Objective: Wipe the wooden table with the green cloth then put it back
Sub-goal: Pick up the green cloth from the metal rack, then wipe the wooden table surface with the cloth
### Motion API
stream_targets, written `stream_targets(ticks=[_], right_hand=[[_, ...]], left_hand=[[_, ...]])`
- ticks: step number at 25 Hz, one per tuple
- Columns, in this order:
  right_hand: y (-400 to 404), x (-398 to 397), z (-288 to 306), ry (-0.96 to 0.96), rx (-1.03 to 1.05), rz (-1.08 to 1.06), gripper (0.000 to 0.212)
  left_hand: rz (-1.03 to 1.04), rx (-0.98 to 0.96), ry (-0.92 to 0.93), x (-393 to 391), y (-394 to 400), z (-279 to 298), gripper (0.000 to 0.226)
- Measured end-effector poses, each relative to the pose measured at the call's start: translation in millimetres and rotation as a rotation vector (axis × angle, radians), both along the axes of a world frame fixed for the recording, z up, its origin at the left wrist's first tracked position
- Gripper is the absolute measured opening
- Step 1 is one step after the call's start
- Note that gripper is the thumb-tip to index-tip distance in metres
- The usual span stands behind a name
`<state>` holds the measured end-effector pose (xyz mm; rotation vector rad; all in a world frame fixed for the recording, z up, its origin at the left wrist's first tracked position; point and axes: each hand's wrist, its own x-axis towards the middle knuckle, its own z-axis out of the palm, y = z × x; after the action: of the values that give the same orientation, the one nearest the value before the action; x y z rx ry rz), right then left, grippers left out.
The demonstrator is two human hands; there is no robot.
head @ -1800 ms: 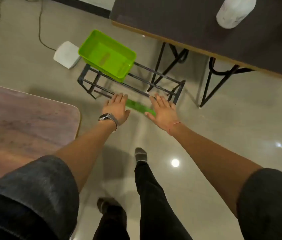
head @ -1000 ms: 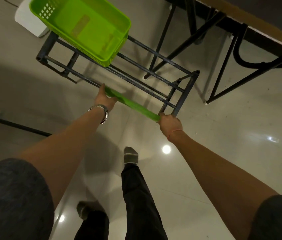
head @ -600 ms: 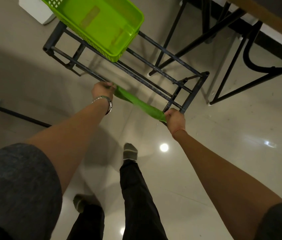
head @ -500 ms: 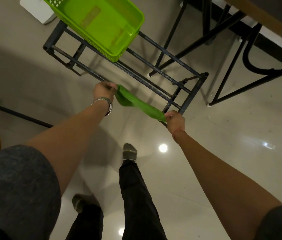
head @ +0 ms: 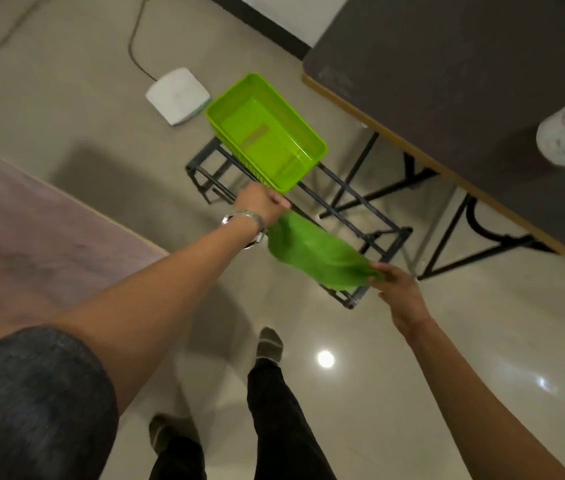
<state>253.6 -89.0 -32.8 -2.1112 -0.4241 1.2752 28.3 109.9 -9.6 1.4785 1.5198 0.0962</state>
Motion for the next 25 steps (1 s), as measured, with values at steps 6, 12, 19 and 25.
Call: stream_targets(ticks=[6, 12, 19, 25], right_hand=[[71, -40, 162, -0.359, 0.334, 0.312, 0.031], [173, -145, 264, -0.451, 0.586, 0.613, 0.016], [237, -300, 291, -0.195, 0.702, 0.871, 0.018], [194, -340, 229, -0.338, 0.646, 1.174, 0.015]], left_hand=[[-0.092, 0.399, 0.074, -108, 37, 186, 0.022], [0.131, 0.651, 0.243, -279, 26, 291, 0.018], [0.512, 0.535, 0.278, -417, -46, 293, 0.015], [0.501, 0.512, 0.372, -459, -133, 220, 0.016]])
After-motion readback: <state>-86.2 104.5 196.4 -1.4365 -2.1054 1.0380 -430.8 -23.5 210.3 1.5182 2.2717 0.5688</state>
